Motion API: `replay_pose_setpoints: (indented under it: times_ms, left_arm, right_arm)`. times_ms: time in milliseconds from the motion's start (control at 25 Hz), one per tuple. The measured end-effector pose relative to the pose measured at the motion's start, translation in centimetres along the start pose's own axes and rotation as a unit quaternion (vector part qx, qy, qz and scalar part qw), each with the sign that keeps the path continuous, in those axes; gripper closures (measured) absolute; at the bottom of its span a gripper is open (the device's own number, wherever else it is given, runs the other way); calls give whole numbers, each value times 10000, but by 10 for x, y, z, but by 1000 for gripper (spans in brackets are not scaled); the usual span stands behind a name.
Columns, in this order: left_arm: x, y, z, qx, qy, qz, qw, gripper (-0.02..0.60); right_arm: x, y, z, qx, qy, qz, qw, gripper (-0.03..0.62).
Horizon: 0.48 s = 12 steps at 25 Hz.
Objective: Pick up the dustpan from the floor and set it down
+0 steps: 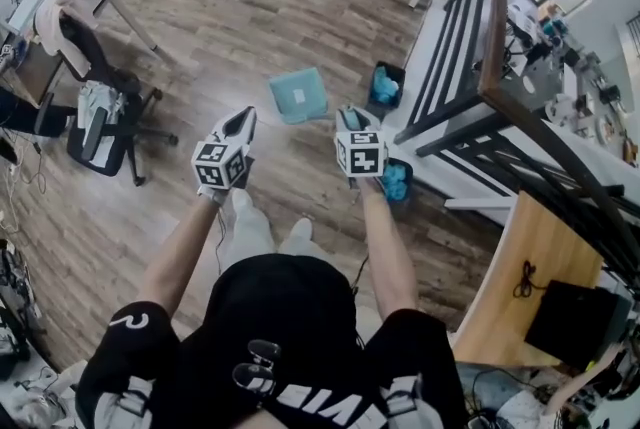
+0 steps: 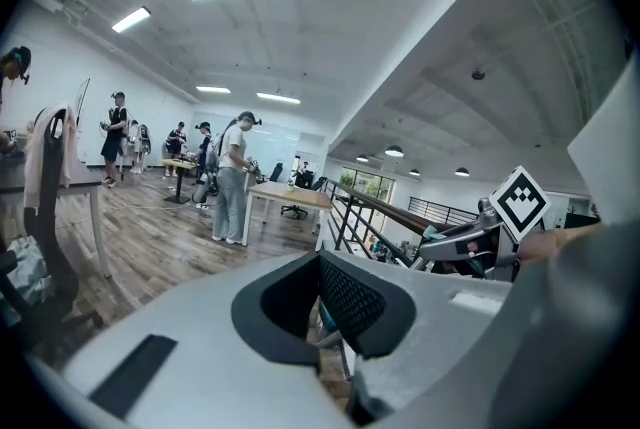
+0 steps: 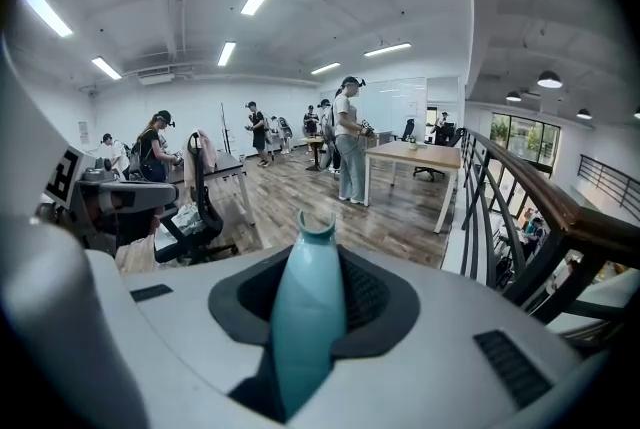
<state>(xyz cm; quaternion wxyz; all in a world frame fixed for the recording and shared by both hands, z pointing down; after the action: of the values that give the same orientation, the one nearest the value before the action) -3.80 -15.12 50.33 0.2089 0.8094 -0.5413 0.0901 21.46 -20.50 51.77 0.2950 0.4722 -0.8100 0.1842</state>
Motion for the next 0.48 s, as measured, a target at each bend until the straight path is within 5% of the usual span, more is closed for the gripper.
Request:
replay_pose_setpoints:
  times_ms: [480]
  left_arm:
    - [47, 47, -40, -123, 550, -352, 9978, 583]
  right_arm:
    - [80, 8, -38, 142, 580, -287, 9978, 505]
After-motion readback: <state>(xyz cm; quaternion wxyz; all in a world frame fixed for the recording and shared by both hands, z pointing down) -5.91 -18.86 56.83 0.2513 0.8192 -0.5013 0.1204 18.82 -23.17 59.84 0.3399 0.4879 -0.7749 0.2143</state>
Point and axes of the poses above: the fingertips, and each gripper's own axes: x forward along the fingers, y to its left, z out of its top, the point moved 5 cm from there along -x, backward along the fingers, and after that the axes turned 7 degrees about y, right-handed, at the moved point
